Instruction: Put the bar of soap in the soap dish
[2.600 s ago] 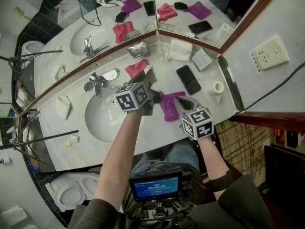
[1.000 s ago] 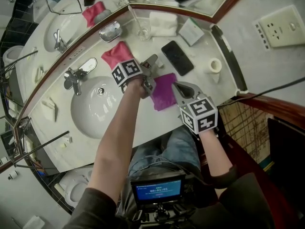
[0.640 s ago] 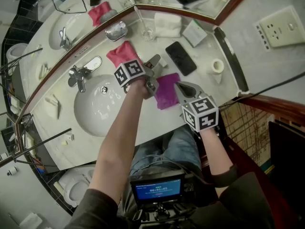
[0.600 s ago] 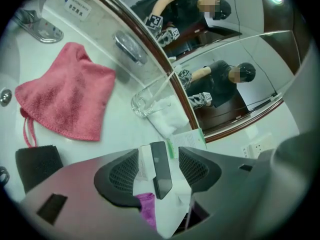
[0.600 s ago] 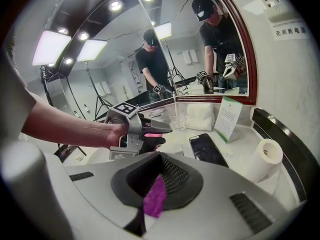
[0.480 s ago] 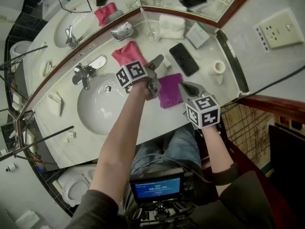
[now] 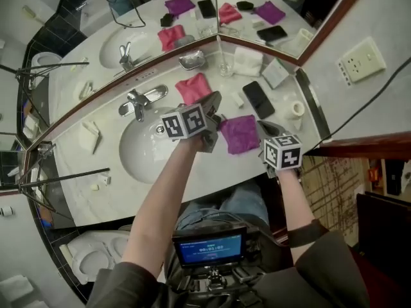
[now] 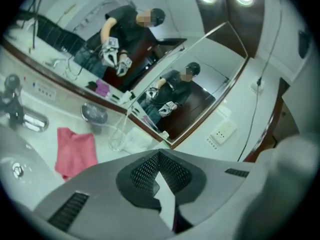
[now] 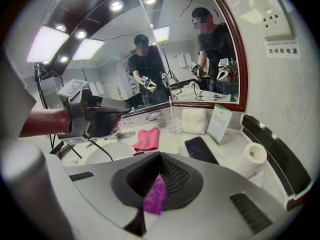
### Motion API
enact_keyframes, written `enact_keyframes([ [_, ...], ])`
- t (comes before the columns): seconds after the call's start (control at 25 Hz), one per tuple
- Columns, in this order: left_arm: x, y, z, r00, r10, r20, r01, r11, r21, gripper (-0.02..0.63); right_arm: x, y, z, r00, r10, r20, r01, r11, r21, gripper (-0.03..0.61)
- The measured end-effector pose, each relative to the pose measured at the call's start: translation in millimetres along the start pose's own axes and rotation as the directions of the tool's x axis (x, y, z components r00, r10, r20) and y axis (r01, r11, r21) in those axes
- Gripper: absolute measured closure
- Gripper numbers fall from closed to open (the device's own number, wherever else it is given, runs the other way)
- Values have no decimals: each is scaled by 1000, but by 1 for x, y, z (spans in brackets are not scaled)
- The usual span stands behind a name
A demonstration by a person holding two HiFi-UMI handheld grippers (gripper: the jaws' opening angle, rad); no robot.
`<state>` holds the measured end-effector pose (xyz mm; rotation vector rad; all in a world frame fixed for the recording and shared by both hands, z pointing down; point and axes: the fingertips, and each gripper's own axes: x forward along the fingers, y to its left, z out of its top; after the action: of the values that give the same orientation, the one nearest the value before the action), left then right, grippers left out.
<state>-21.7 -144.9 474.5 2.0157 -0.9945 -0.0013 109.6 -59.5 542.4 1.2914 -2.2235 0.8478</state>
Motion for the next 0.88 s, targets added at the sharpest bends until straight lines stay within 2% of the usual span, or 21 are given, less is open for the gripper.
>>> enact_keyframes([
  [0.08, -21, -8, 8, 1000, 9, 21, -12, 989, 145, 614, -1, 5, 1, 1000, -6, 0, 6, 1000, -2, 561],
  [0.12, -31, -10, 9, 999, 25, 25, -30, 973, 228, 614, -2, 7, 1, 1000, -9, 0, 9, 1000, -5, 561],
  [0.16, -43, -11, 10, 999, 48, 26, -54, 947, 316, 614, -3, 10, 2, 1000, -12, 0, 12, 1000, -8, 561],
  [0.24, -64, -14, 11, 995, 96, 27, -98, 874, 475, 614, -4, 15, 1, 1000, -14, -1, 14, 1000, -13, 561],
  [0.32, -83, -14, 13, 991, 131, 41, -131, 810, 572, 614, -5, 19, 0, 1000, -18, -3, 18, 1000, -21, 561],
  [0.52, -121, -3, 17, 978, 194, 76, -194, 719, 667, 614, -8, 27, -1, 1000, -23, -7, 23, 999, -30, 561],
  [0.6, -134, 2, 16, 973, 215, 82, -212, 699, 683, 614, -8, 30, -2, 1000, -20, -9, 20, 999, -31, 561],
  [0.88, -170, 27, 16, 955, 276, 111, -279, 701, 656, 614, -14, 29, 0, 1000, -28, -3, 28, 999, -22, 561],
])
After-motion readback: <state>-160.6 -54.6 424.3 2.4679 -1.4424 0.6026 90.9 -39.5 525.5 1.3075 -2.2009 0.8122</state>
